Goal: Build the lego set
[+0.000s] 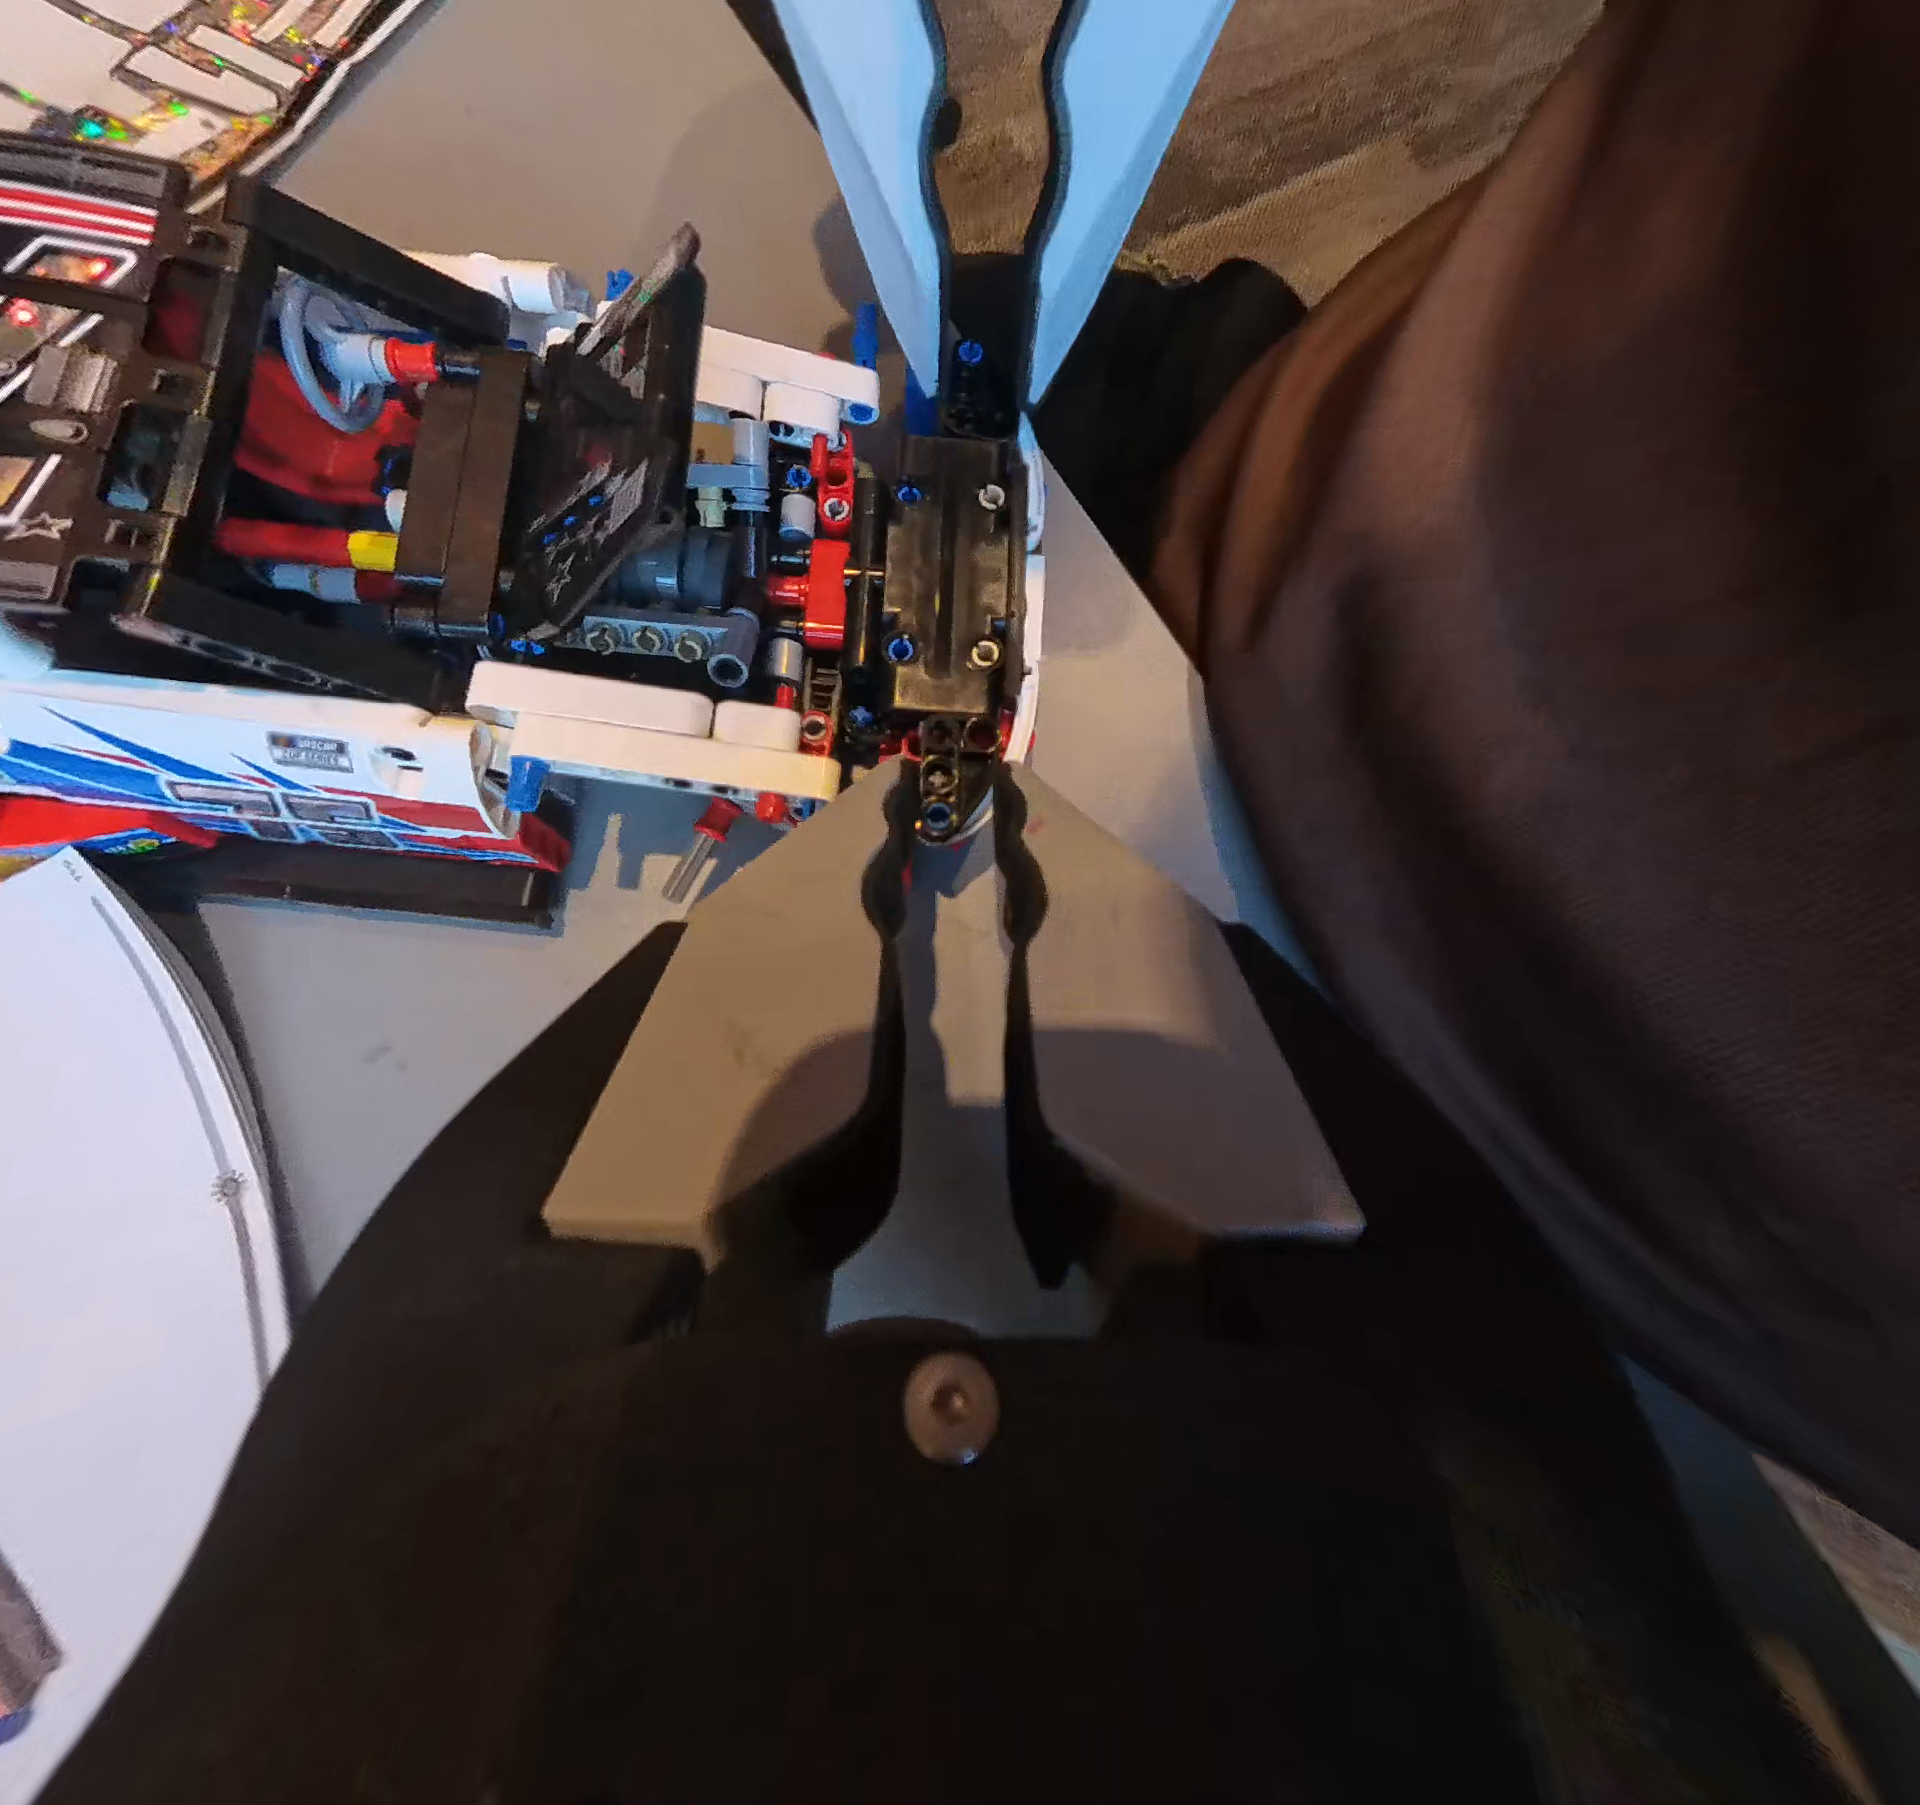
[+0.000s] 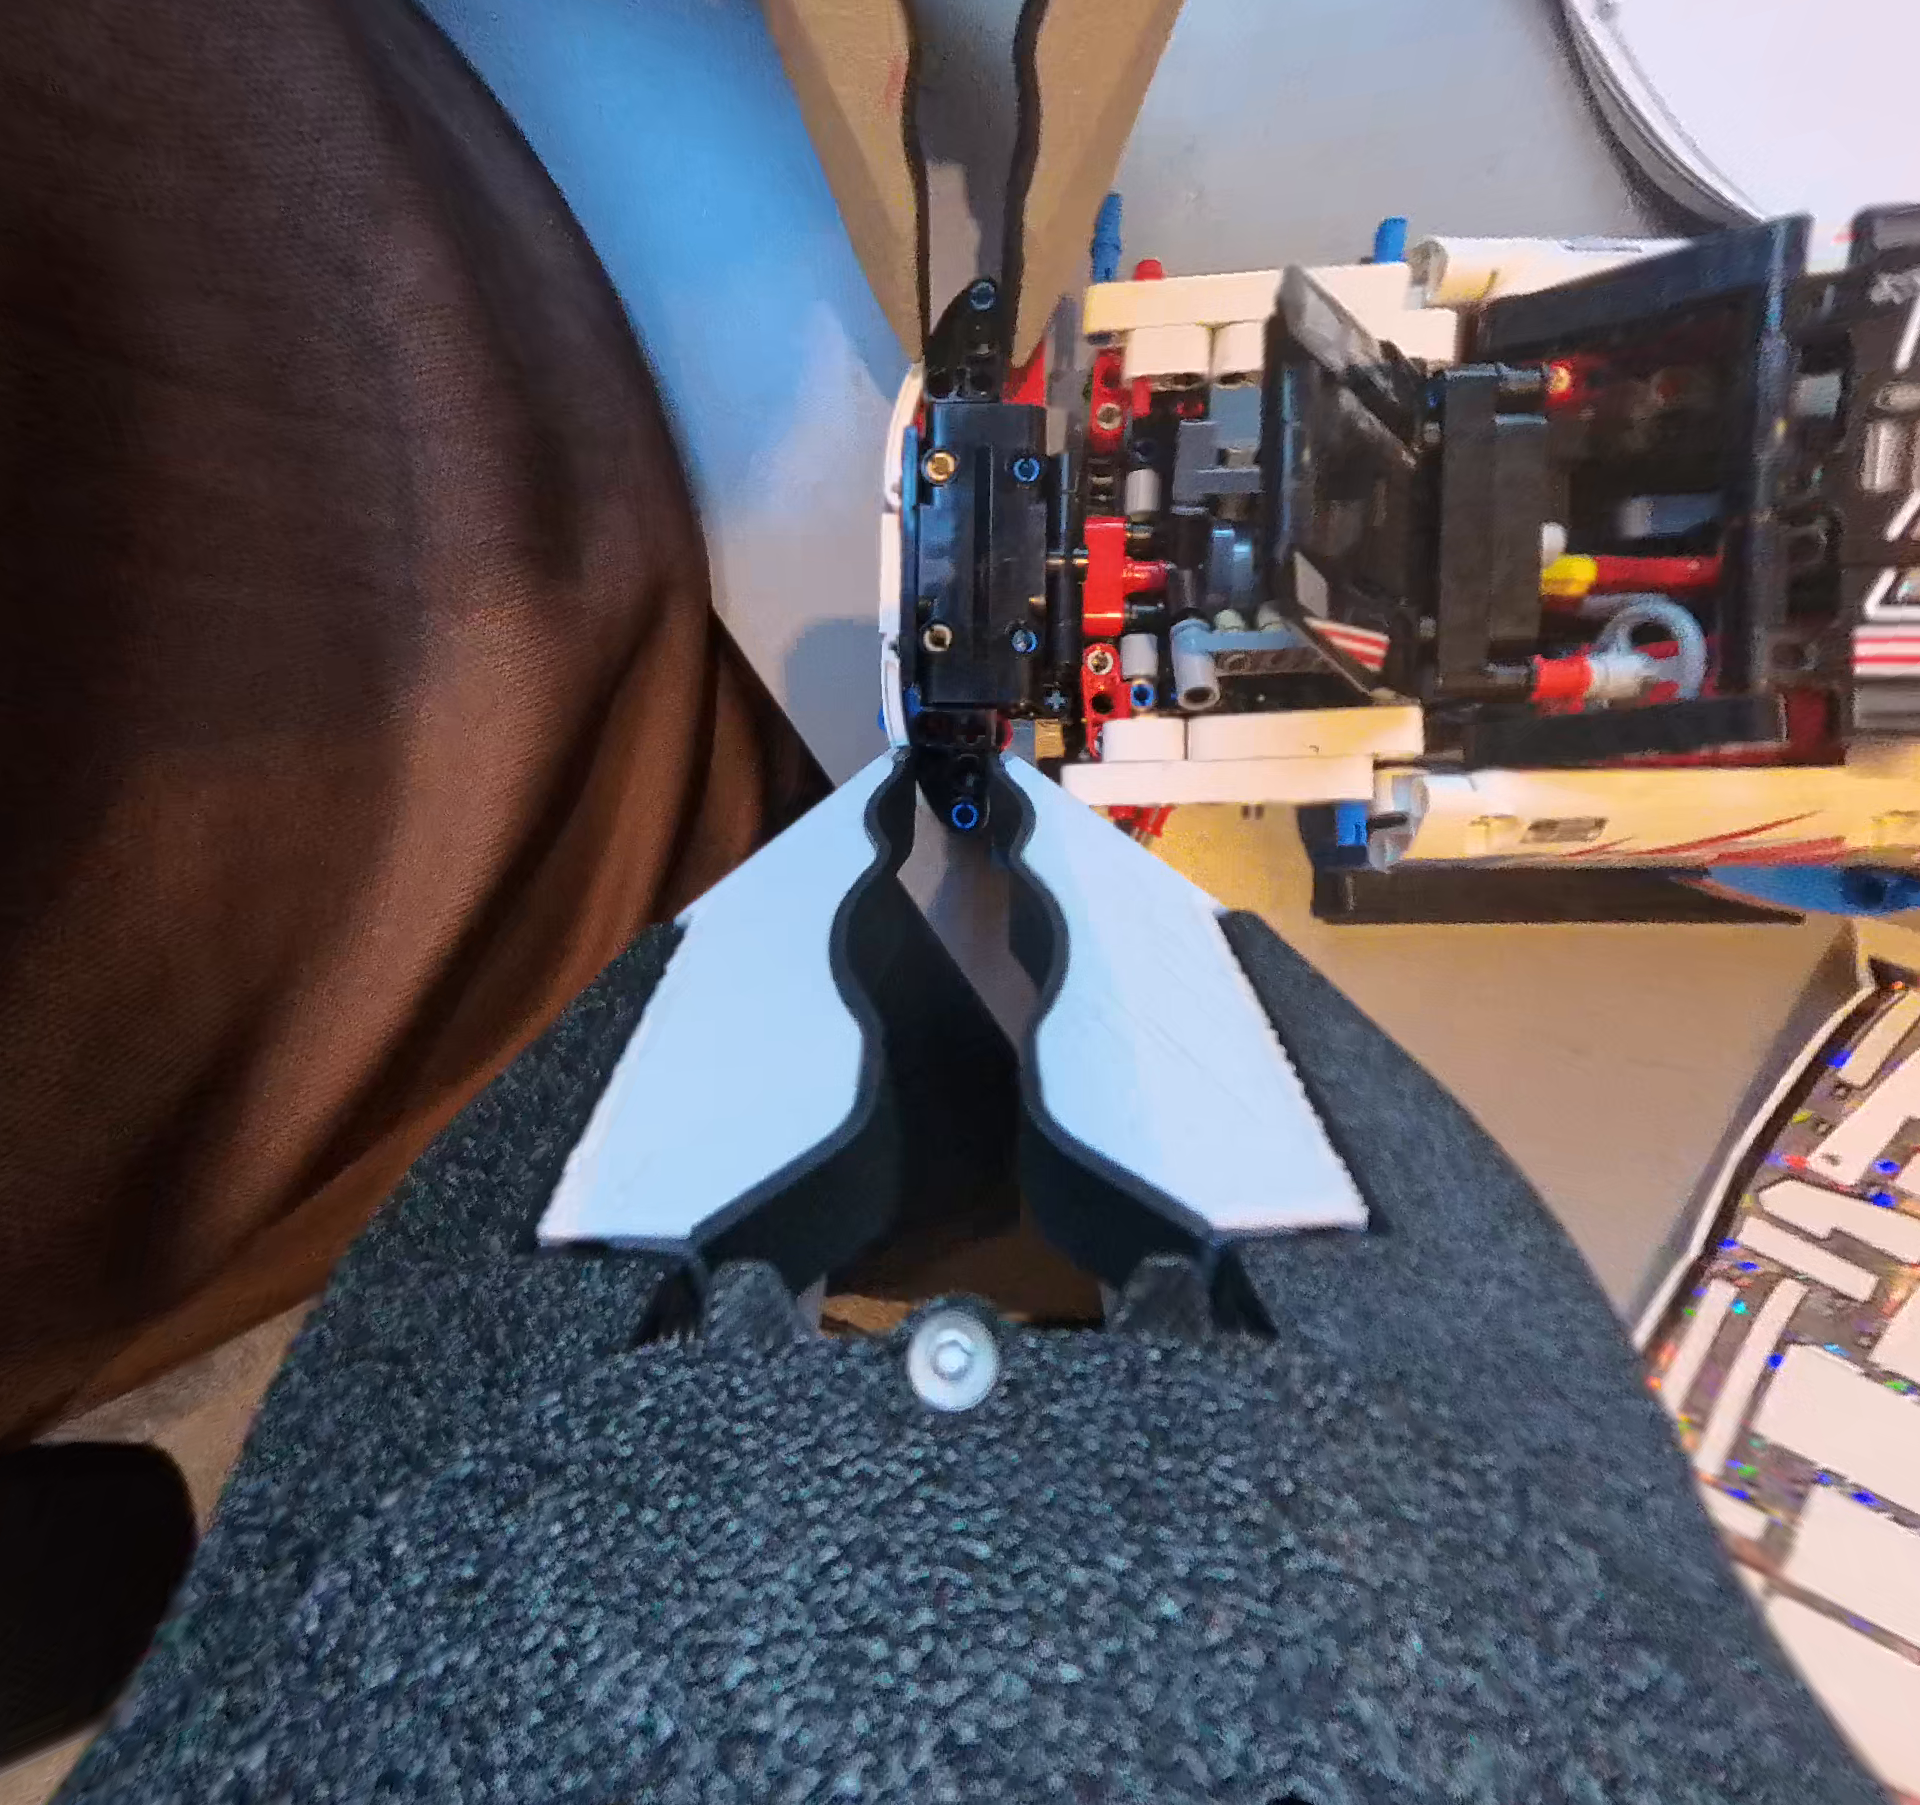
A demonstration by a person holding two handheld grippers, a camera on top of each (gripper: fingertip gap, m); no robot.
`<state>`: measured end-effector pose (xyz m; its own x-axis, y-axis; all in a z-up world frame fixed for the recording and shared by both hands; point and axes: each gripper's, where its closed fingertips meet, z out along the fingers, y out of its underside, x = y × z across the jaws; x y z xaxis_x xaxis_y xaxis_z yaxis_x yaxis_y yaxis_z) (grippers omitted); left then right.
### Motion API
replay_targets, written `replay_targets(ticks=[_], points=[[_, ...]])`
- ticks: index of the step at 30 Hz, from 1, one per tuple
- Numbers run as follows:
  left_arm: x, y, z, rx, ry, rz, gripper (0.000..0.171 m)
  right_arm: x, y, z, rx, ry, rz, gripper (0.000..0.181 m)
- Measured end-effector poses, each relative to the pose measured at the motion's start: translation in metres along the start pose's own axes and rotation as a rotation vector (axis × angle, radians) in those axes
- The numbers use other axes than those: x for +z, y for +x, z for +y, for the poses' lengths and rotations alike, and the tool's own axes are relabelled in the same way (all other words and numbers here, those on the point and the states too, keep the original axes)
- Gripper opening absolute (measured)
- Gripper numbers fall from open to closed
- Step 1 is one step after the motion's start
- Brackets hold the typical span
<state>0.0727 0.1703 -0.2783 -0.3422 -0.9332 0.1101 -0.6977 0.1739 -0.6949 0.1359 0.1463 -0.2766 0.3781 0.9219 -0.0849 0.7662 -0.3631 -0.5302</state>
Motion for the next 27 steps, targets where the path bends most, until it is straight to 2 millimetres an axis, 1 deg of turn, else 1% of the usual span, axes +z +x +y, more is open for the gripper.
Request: replay_targets(ticks=[1, 2, 4, 7, 9, 10, 11, 13, 18, 22, 27], points=[[0.0, 0.001, 0.0, -0.011, 0.013, -0.002, 0.012, -0.001, 0.002, 0.0, 0.02, 0.014, 0.014, 0.016], [-0.001, 0.003, 0.0, -0.02, 0.022, 0.006, 0.017, -0.003, 0.004, 0.0, 0.03, 0.03, 0.04, 0.023], [-0.001, 0.005, -0.003, -0.035, 0.037, -0.001, 0.021, -0.007, 0.004, -0.008, 0.039, 0.084, 0.063, 0.026], [0.0, 0.008, -0.016, -0.015, 0.071, -0.013, 0.021, -0.005, -0.002, -0.021, 0.026, 0.14, 0.059, 0.018], [0.003, 0.007, -0.021, 0.009, 0.071, -0.033, 0.02, 0.002, 0.003, -0.023, 0.023, 0.127, 0.1, 0.004], [0.006, 0.004, -0.02, 0.013, 0.05, -0.05, 0.021, 0.006, 0.003, -0.022, 0.018, 0.115, 0.1, 0.0], [0.01, 0.001, -0.018, 0.016, 0.026, -0.064, 0.021, 0.011, 0.002, -0.022, 0.01, 0.105, 0.1, 0.0], [0.013, -0.001, -0.019, 0.015, 0.015, -0.079, 0.023, 0.012, 0.001, -0.023, -0.018, 0.101, 0.111, 0.0], [0.013, -0.001, -0.017, -0.013, 0.002, -0.066, 0.023, 0.012, 0.001, -0.023, -0.043, 0.045, 0.106, 0.0], [0.013, -0.001, -0.016, 0.016, -0.034, -0.057, 0.023, 0.012, 0.001, -0.023, -0.064, -0.023, 0.102, 0.0], [0.013, -0.002, -0.016, 0.034, -0.052, -0.044, 0.023, 0.013, 0.001, -0.023, -0.068, -0.011, 0.102, 0.0]])
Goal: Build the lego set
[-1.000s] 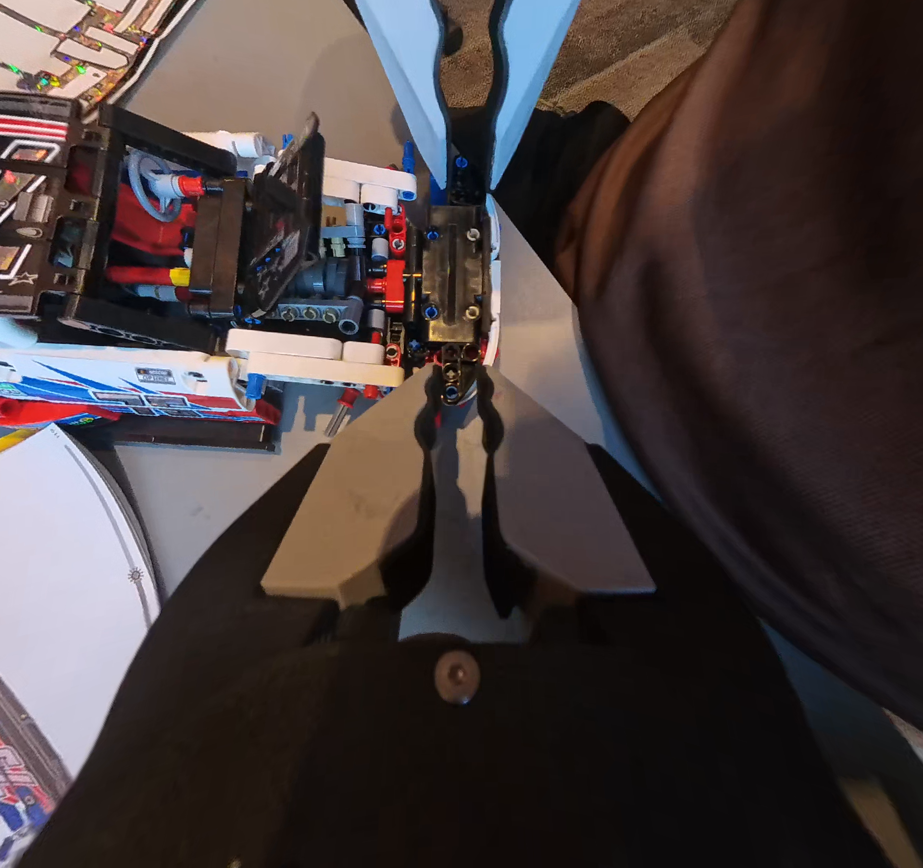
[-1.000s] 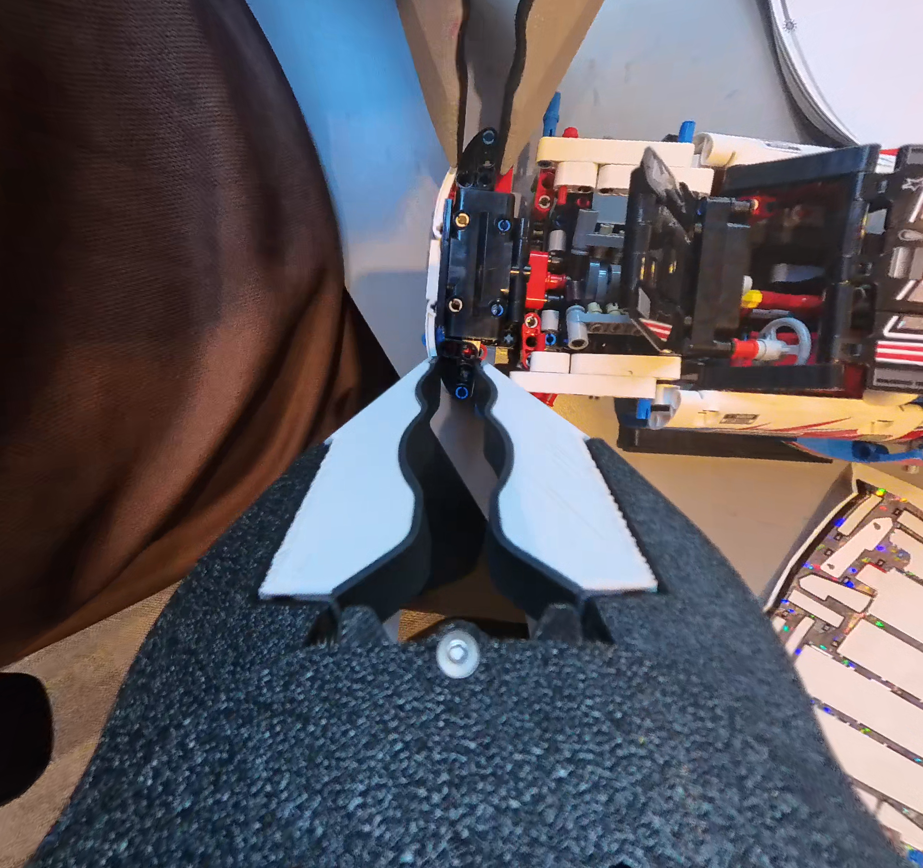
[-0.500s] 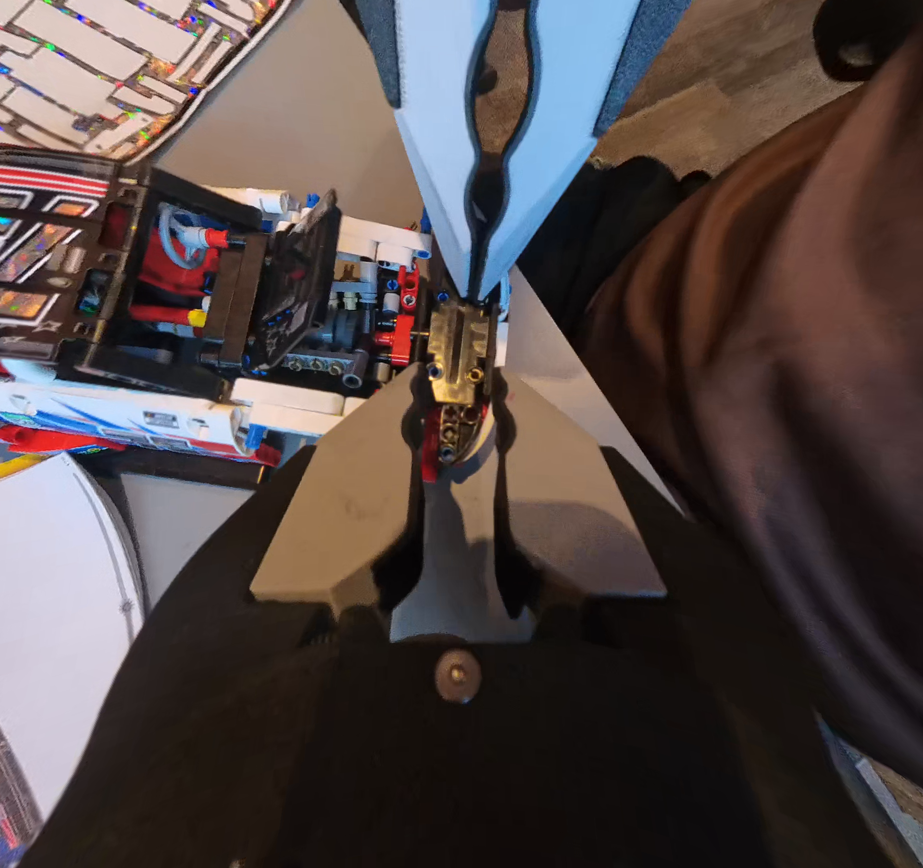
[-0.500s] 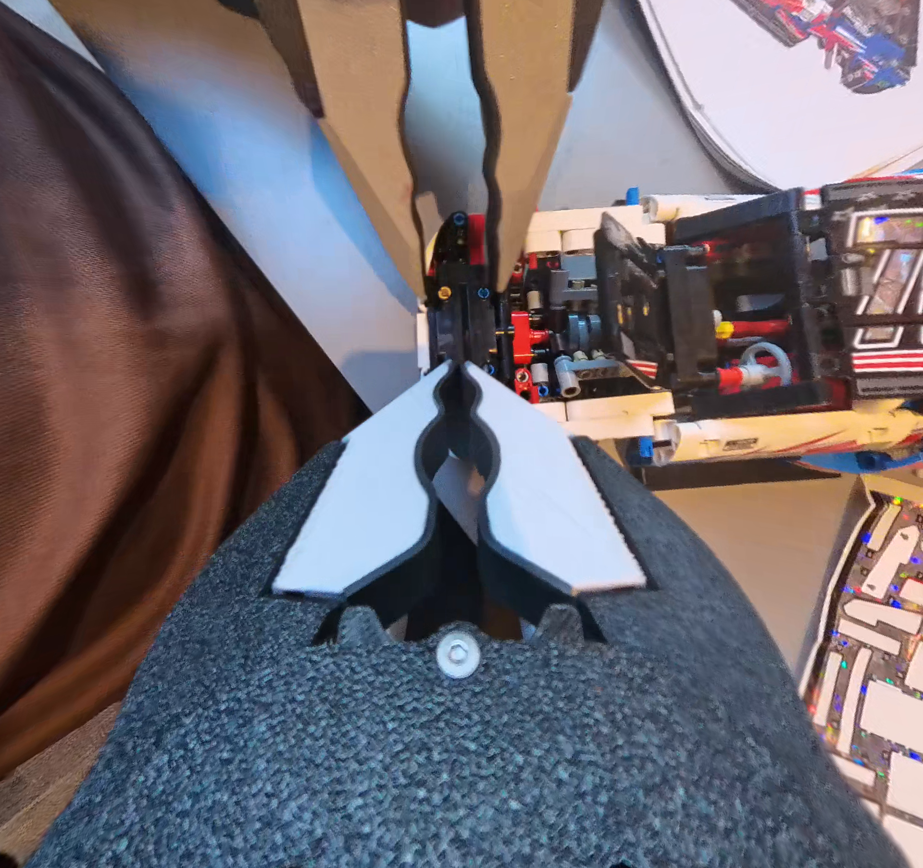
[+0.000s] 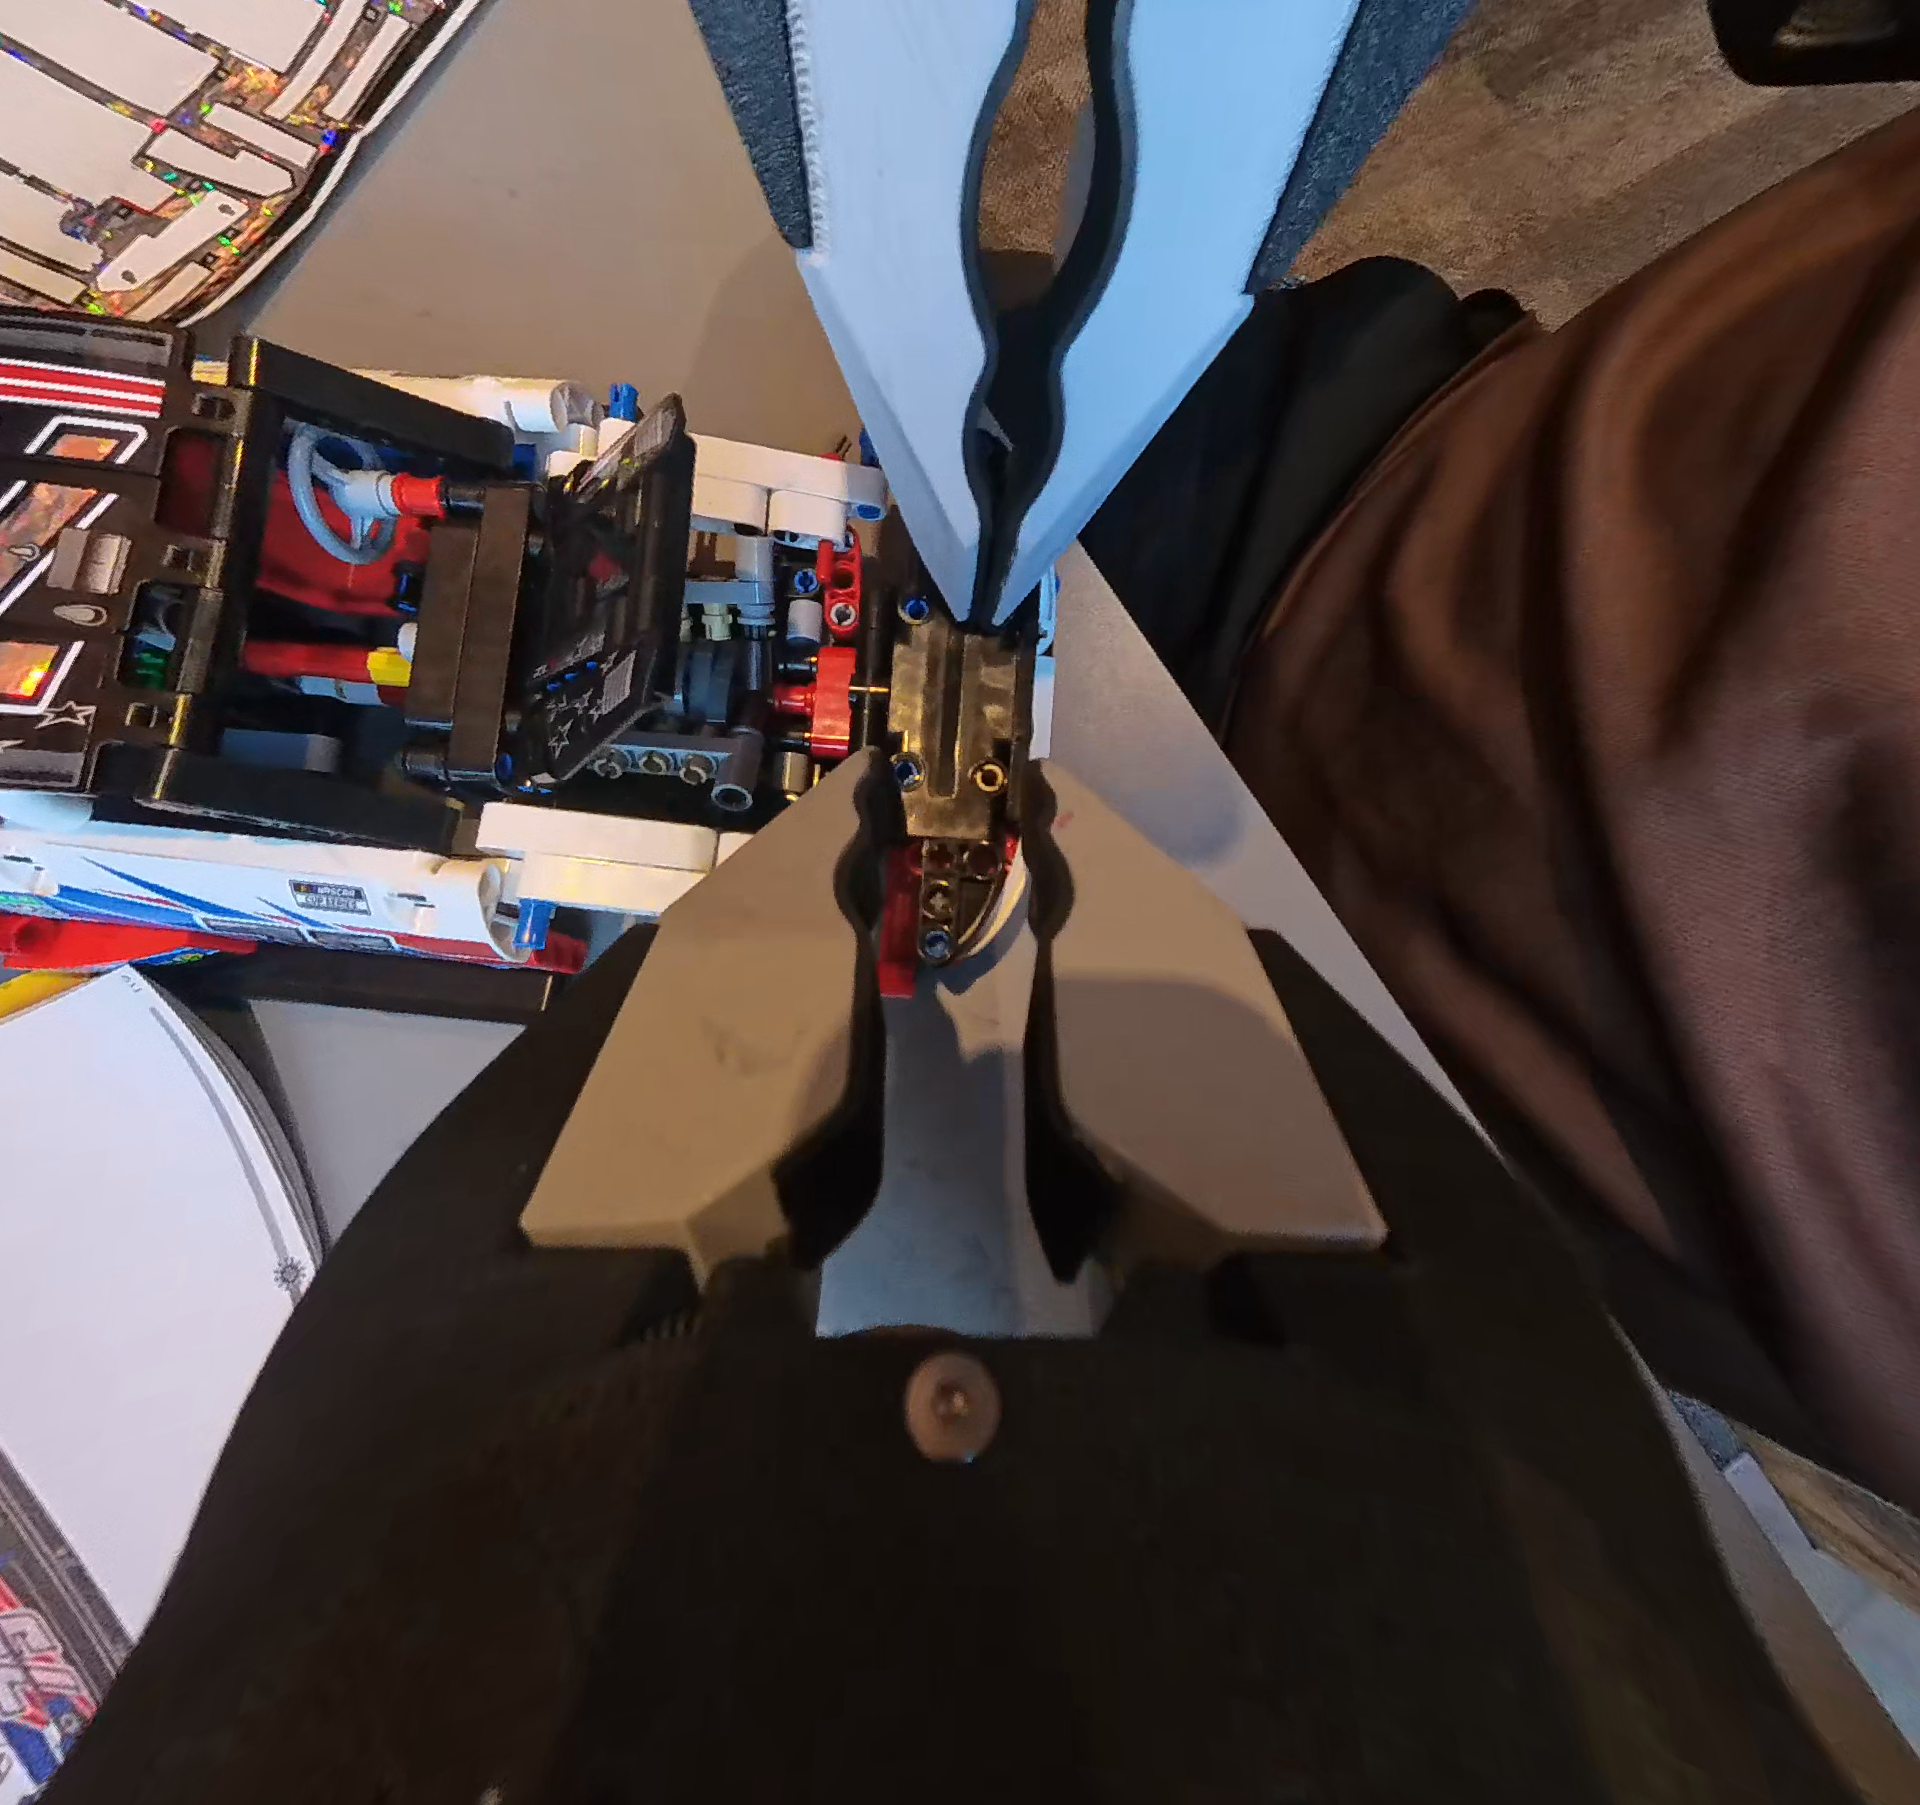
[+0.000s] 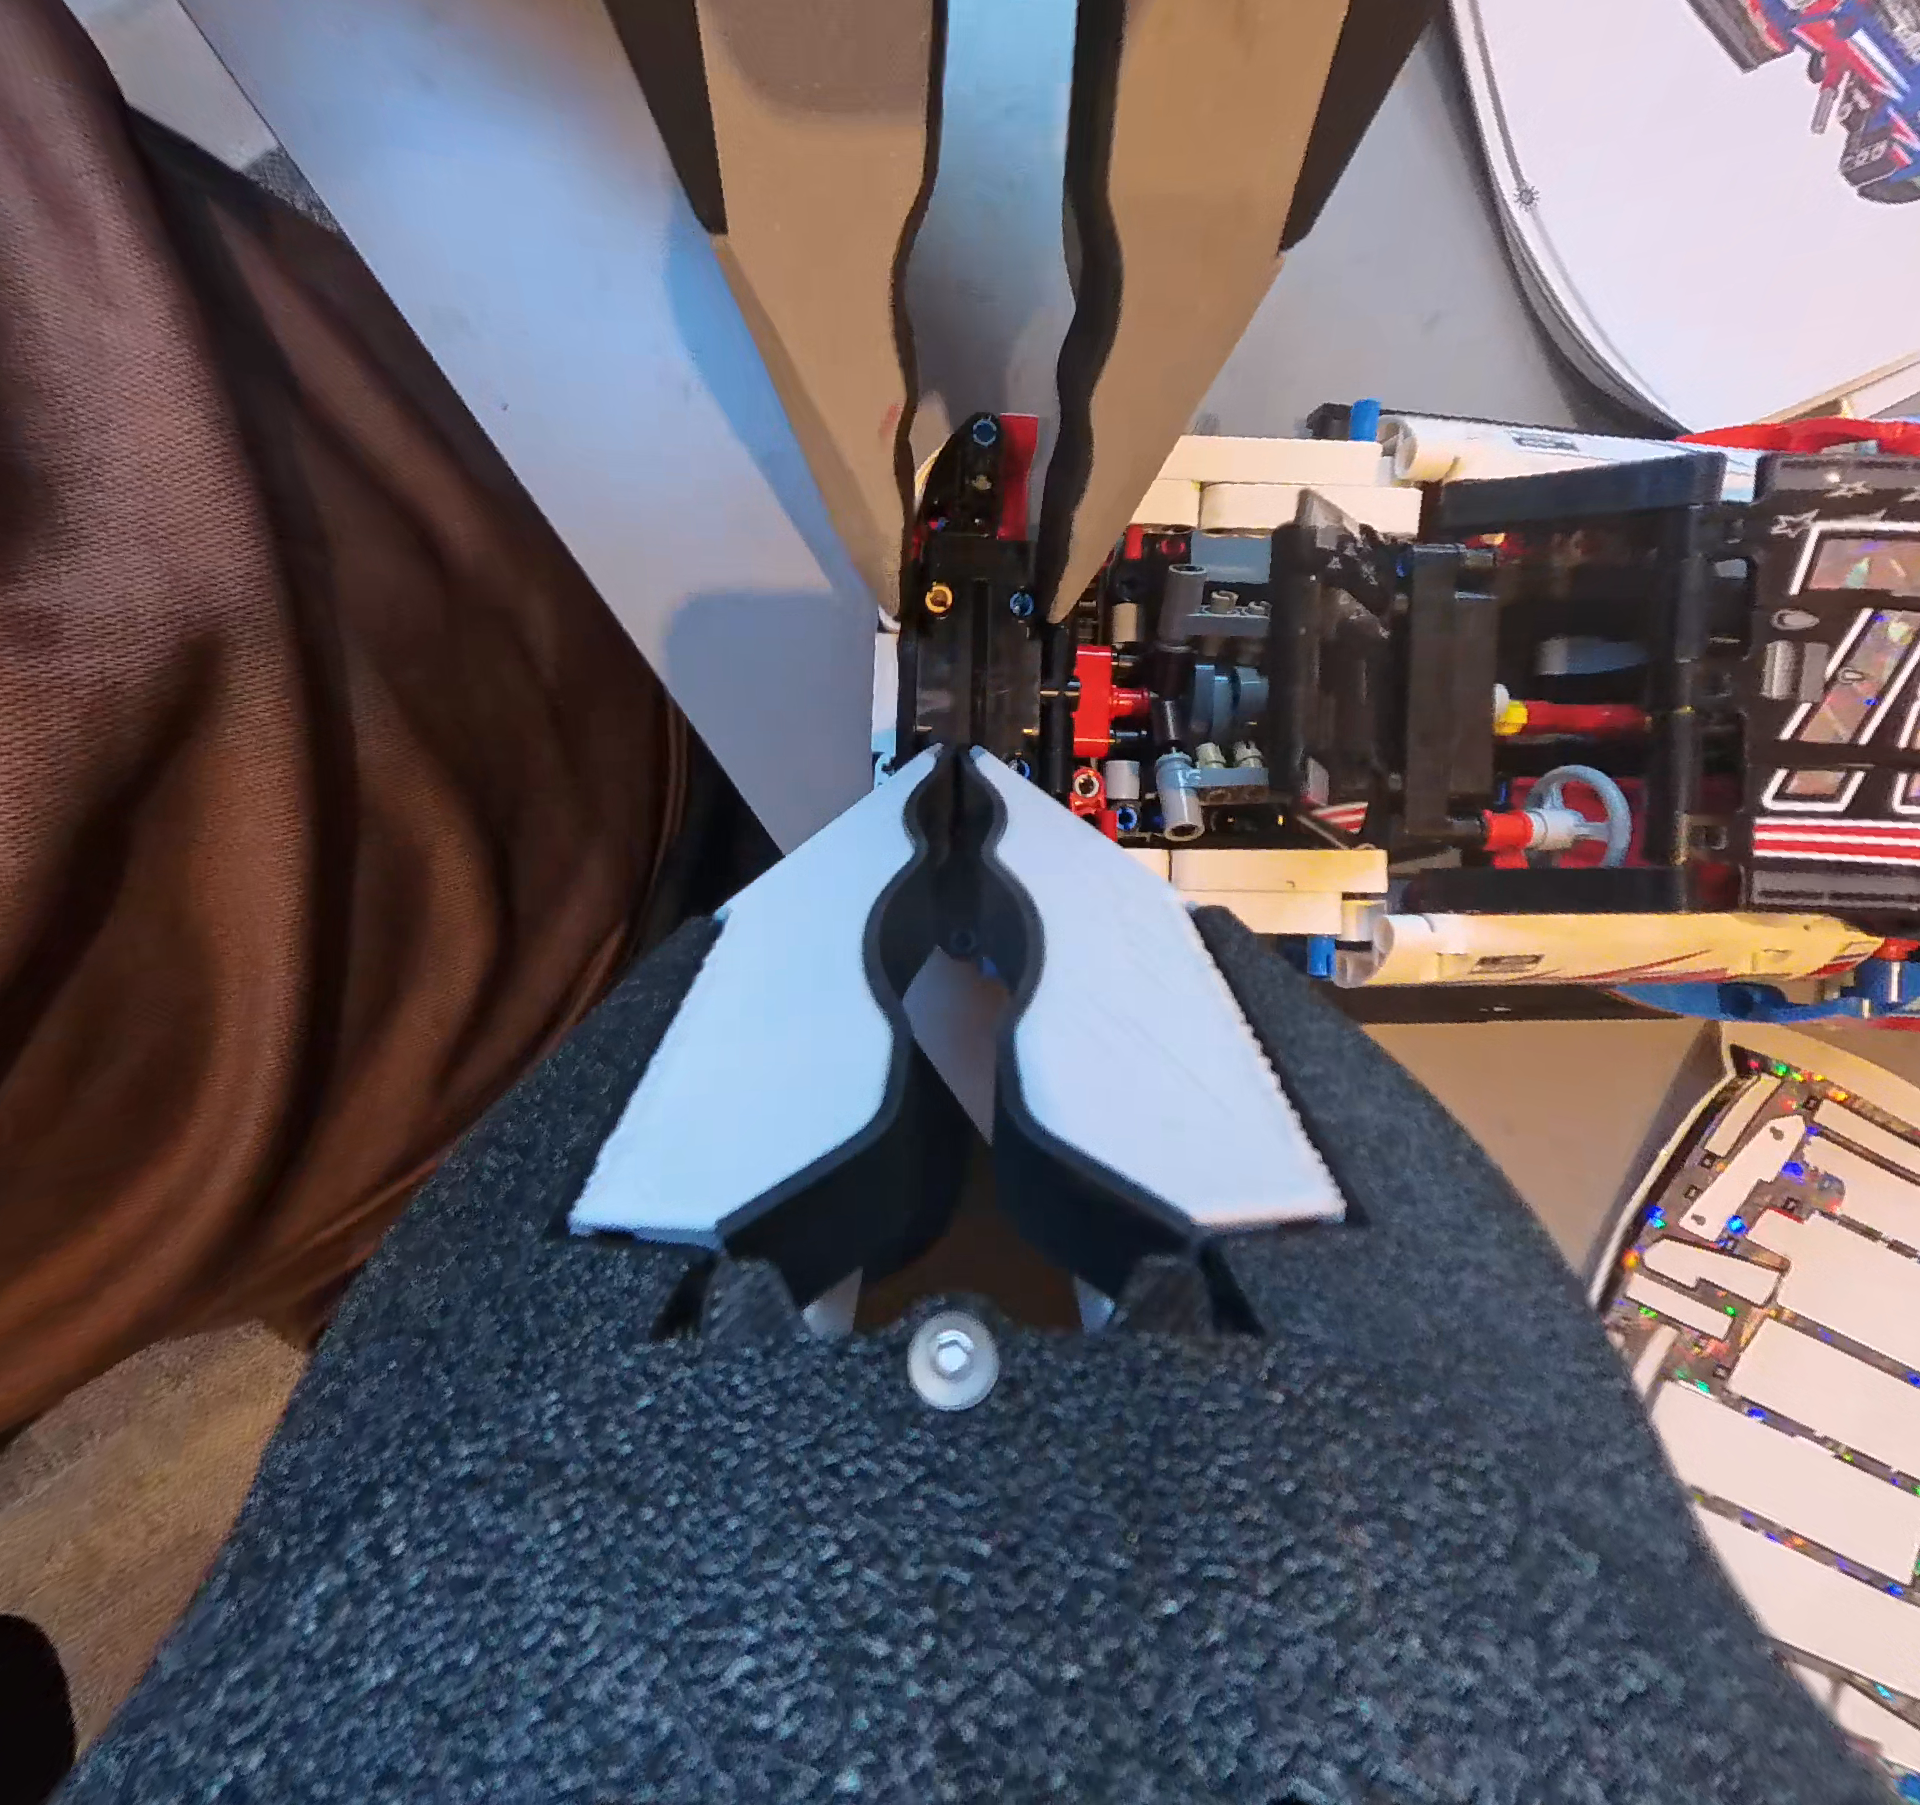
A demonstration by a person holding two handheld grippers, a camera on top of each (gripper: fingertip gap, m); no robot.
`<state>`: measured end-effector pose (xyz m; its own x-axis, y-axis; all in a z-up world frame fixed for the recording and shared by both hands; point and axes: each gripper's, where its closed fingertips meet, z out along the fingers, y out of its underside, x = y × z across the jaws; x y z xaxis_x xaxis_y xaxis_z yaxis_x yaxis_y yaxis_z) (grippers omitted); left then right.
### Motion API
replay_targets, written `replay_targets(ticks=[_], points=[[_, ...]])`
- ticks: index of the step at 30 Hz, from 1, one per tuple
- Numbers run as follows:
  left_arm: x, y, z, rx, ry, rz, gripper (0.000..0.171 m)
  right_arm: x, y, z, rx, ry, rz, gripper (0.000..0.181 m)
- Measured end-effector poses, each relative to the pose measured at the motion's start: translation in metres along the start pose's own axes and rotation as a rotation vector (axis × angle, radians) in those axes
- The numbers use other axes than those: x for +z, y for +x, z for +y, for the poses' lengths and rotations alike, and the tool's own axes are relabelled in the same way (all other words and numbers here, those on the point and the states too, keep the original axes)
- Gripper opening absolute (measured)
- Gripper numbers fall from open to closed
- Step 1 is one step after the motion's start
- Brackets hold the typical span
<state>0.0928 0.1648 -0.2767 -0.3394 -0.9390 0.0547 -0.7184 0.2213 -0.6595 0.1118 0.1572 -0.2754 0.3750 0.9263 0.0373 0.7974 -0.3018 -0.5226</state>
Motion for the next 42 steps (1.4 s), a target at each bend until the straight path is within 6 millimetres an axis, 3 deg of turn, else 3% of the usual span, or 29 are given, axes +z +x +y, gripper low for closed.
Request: replay_targets(ticks=[6, 8, 12, 17, 24, 30, 36, 42], points=[[-0.008, -0.001, 0.002, 0.0, 0.002, -0.047, 0.019, -0.004, 0.005, 0.001, 0.042, 0.081, 0.082, 0.0], [-0.027, -0.004, 0.006, -0.041, 0.04, -0.117, 0.024, -0.021, 0.015, 0.005, 0.122, 0.154, 0.129, 0.002], [-0.052, 0.004, 0.032, -0.125, 0.04, -0.224, 0.029, -0.053, 0.016, 0.015, 0.281, 0.387, 0.055, 0.031], [-0.046, 0.018, 0.064, -0.24, 0.006, -0.316, 0.028, -0.04, 0.016, 0.044, 0.333, 0.393, 0.058, 0.039], [-0.046, 0.027, 0.08, -0.372, 0.151, -0.458, 0.027, -0.023, 0.006, 0.037, 0.294, 0.45, 0.017, 0.038], [-0.054, 0.029, 0.076, -0.336, 0.228, -0.547, 0.023, -0.021, 0.006, 0.033, 0.25, 0.504, 0.014, 0.036], [-0.05, 0.025, 0.076, -0.289, 0.195, -0.561, 0.021, -0.025, 0.003, 0.036, 0.212, 0.518, -0.03, 0.037], [-0.072, 0.005, 0.06, -0.259, 0.357, -0.618, 0.018, -0.041, 0.036, 0.027, 0.222, 0.575, -0.008, 0.038]])
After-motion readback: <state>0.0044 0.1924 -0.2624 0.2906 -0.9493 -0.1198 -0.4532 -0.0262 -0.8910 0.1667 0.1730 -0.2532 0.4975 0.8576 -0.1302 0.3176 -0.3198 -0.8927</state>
